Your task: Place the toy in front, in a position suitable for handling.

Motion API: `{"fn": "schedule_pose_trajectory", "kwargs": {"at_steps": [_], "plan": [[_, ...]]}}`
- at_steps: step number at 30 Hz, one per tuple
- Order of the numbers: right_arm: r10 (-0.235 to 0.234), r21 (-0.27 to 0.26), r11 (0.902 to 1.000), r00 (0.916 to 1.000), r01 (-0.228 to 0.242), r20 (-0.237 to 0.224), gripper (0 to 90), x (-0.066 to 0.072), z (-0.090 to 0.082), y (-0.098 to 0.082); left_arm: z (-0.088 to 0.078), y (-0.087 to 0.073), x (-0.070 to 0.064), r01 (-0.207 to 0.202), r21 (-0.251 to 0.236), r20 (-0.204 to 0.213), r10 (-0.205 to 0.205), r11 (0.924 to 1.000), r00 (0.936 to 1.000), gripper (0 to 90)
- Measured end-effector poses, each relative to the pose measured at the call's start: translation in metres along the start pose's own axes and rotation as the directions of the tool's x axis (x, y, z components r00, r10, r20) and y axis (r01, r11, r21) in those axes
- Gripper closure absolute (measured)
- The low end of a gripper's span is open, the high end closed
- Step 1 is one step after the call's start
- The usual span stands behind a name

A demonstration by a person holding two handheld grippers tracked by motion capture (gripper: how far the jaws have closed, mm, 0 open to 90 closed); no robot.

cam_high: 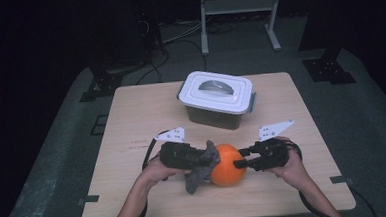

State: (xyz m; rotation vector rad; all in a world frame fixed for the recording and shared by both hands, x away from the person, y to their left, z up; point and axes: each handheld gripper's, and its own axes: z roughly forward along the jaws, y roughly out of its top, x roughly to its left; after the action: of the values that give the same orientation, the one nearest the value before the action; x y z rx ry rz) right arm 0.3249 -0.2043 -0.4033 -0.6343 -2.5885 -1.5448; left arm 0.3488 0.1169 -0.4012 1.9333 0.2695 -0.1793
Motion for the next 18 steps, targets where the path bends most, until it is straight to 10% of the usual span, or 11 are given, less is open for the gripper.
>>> {"fn": "schedule_pose_trajectory", "kwargs": {"at_steps": [8, 18], "plan": [[-0.052, 0.065, 0.9965, 0.9984, 0.054, -0.020, 51.4, 0.007, 0.031, 0.001, -0.005, 0.002, 0.000, 0.000, -0.020, -0.003, 0.000, 0.9998, 1.0000, 67.2], [-0.086, 0.018, 0.9961, 0.9958, 0.086, 0.029, 35.7, 0.014, 0.014, 0.009, 0.003, 0.005, -0.004, -0.009, -0.025, -0.016, 0.009, 0.9996, 0.9998, 67.2]]}}
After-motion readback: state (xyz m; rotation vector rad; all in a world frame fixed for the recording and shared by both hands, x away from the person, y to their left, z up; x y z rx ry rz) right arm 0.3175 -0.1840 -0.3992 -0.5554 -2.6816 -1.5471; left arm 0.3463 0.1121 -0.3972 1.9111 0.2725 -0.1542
